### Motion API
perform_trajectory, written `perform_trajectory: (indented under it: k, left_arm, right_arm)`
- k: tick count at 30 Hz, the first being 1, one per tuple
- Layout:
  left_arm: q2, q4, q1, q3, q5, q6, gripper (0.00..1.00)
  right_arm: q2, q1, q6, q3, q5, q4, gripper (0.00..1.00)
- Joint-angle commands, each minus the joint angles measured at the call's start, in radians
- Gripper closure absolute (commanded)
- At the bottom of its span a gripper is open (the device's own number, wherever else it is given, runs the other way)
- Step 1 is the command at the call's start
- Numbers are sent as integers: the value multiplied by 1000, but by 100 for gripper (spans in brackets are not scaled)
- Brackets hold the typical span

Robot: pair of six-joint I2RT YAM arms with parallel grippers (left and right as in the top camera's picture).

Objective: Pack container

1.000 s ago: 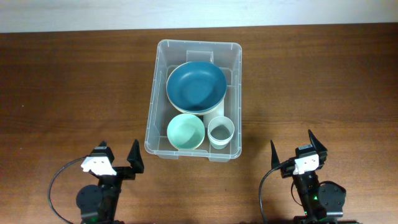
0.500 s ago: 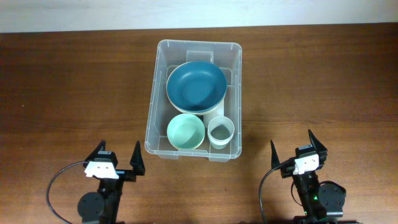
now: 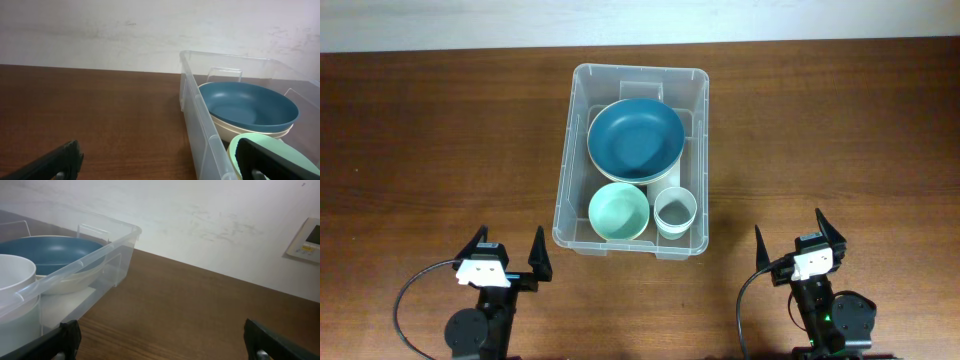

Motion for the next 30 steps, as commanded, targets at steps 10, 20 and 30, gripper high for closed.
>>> perform_trajectory:
  k: [10, 20, 30]
  left_arm:
    - [-10, 0, -5, -7, -11, 16, 0]
    - [-10, -1, -24, -7, -11, 16, 0]
    - [-10, -1, -85, -7, -11, 16, 0]
  right_arm:
    - [-8, 3, 9, -5, -12, -4, 1]
    - [-8, 3, 9, -5, -12, -4, 1]
    - [-8, 3, 9, -5, -12, -4, 1]
